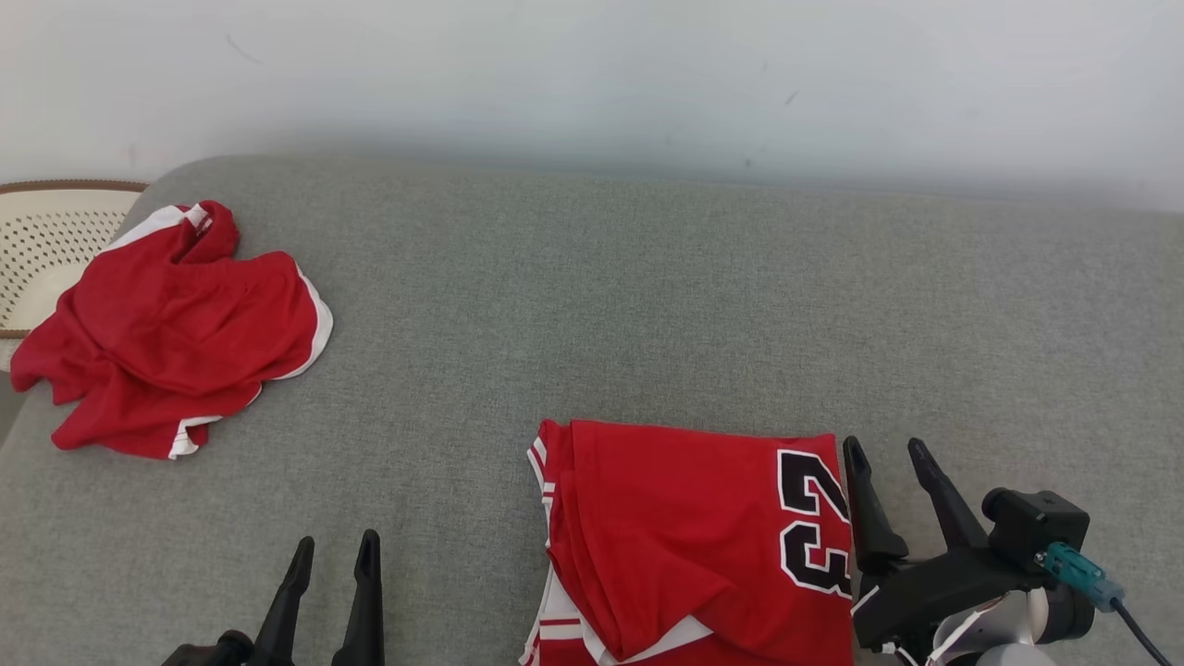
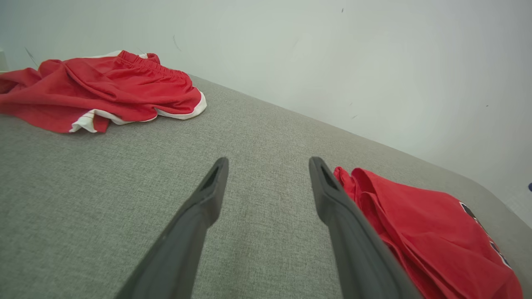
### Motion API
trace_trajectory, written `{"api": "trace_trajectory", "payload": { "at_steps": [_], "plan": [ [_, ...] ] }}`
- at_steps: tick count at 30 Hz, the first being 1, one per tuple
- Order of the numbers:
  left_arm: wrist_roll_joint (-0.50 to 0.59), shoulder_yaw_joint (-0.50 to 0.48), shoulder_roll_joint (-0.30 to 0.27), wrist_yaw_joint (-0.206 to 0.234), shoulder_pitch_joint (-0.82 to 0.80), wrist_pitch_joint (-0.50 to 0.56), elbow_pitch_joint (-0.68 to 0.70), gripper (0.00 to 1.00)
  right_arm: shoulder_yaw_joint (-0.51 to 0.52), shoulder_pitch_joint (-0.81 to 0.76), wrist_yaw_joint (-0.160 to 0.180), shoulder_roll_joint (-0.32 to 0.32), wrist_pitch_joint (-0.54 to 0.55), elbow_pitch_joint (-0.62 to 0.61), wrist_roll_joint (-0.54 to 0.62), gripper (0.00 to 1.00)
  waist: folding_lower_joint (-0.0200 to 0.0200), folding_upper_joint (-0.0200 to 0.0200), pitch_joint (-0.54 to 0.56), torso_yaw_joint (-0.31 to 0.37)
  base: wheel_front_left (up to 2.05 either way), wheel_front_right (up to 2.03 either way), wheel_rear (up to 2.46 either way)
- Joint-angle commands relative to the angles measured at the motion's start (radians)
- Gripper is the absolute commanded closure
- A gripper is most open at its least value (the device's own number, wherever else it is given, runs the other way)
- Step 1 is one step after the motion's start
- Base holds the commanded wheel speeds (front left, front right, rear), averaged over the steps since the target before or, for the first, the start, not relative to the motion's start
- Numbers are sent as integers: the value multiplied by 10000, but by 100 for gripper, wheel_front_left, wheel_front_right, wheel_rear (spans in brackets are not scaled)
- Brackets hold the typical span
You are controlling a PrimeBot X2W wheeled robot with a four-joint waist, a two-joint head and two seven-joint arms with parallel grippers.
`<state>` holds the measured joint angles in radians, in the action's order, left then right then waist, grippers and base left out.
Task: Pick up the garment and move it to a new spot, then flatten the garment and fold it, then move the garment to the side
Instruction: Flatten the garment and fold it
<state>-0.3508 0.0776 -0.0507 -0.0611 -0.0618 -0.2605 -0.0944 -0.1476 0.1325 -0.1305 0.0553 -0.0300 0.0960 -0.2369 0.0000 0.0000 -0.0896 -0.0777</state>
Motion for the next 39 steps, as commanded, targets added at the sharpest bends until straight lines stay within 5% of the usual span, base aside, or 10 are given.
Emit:
{"api": "trace_trajectory", "payload": {
  "at_steps": [1, 3, 4, 14, 26, 39],
  "plan": [
    [33, -17, 0, -33, 69, -39, 3, 0, -5, -51, -6, -22, -59, 57, 19, 5, 0, 0, -19, -6, 0, 0, 0],
    [20, -16, 0, -36, 45, -39, 5, 0, -3, 7, -6, -25, -181, 124, 47, 93, 0, 0, -51, -14, 0, 0, 0],
    [18, -14, 0, -35, 33, -39, 6, 0, -25, 43, -6, -26, -246, 187, 111, 100, 0, 0, -67, -18, 0, 0, 0],
    [78, 30, 2, -54, -171, -39, 31, 0, -954, 532, -6, 359, -1569, 2174, 449, 100, 0, 0, -155, -193, 0, 0, 0],
    [94, 37, 0, -112, -174, -39, -58, 0, -2403, 1236, -6, 21, -2351, 4914, 117, 100, 0, 0, -96, -334, 0, 0, 0],
    [31, 110, 0, -154, -196, -39, -105, 0, -4074, 1154, -6, -60, -2357, 4423, -568, 100, 0, 0, -159, -556, 0, 0, 0]
  ]
}}
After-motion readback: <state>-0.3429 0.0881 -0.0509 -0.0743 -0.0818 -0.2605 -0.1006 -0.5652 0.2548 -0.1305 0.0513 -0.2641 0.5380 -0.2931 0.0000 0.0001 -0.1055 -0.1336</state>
